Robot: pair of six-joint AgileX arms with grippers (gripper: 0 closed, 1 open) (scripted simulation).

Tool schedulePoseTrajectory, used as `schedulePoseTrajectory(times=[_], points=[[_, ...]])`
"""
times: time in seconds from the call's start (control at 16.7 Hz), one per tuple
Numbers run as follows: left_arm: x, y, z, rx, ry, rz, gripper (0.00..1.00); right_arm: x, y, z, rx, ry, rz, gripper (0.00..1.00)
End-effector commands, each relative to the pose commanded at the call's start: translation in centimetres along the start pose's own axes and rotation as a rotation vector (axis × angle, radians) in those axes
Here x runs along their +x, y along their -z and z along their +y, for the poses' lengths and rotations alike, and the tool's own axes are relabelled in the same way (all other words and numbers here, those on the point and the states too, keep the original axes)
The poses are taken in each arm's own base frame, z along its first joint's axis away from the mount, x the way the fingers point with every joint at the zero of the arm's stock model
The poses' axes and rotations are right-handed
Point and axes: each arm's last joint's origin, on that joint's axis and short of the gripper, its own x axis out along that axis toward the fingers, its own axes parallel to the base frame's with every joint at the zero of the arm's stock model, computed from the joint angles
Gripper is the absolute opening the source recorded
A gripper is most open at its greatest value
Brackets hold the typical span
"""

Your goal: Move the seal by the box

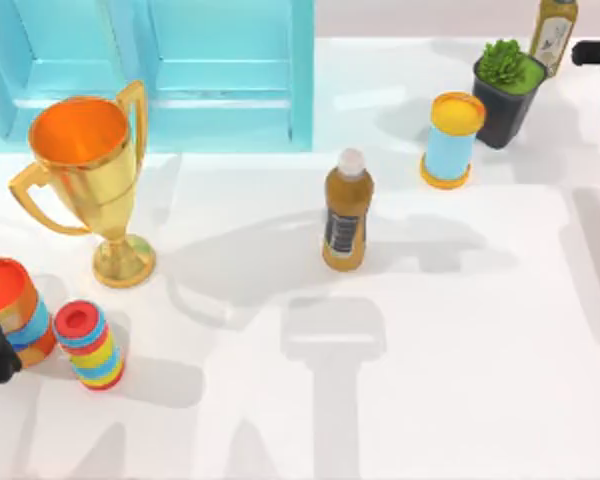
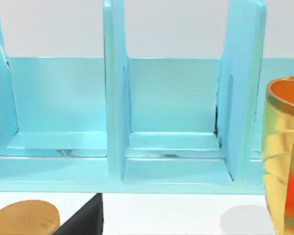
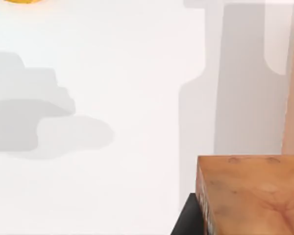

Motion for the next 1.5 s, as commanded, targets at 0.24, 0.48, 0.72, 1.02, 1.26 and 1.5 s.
schedulePoseTrajectory(times=[0.24, 0.48, 0.72, 1.02, 1.26, 1.5], points=[[0.0, 0.0, 0.0, 0.0, 0.0, 0.0, 1.0, 1.6, -0.7, 0.7, -0.021, -0.043, -0.091, 0.0], [0.0, 0.0, 0.0, 0.0, 0.0, 0.0, 1.0, 5.8, 1.2, 0.6, -0.004, 0.011, 0.049, 0.0], [0.0, 0.0, 0.0, 0.0, 0.0, 0.0, 1.0, 7.5, 2.3, 0.0, 0.011, 0.058, 0.15, 0.0], [0.0, 0.0, 0.0, 0.0, 0.0, 0.0, 1.0, 7.5, 2.3, 0.0, 0.011, 0.058, 0.15, 0.15], [0.0, 0.0, 0.0, 0.0, 0.0, 0.0, 1.0, 7.5, 2.3, 0.0, 0.011, 0.058, 0.15, 0.45], [0.0, 0.0, 0.0, 0.0, 0.0, 0.0, 1.0, 7.5, 2.3, 0.0, 0.011, 0.058, 0.15, 0.75]])
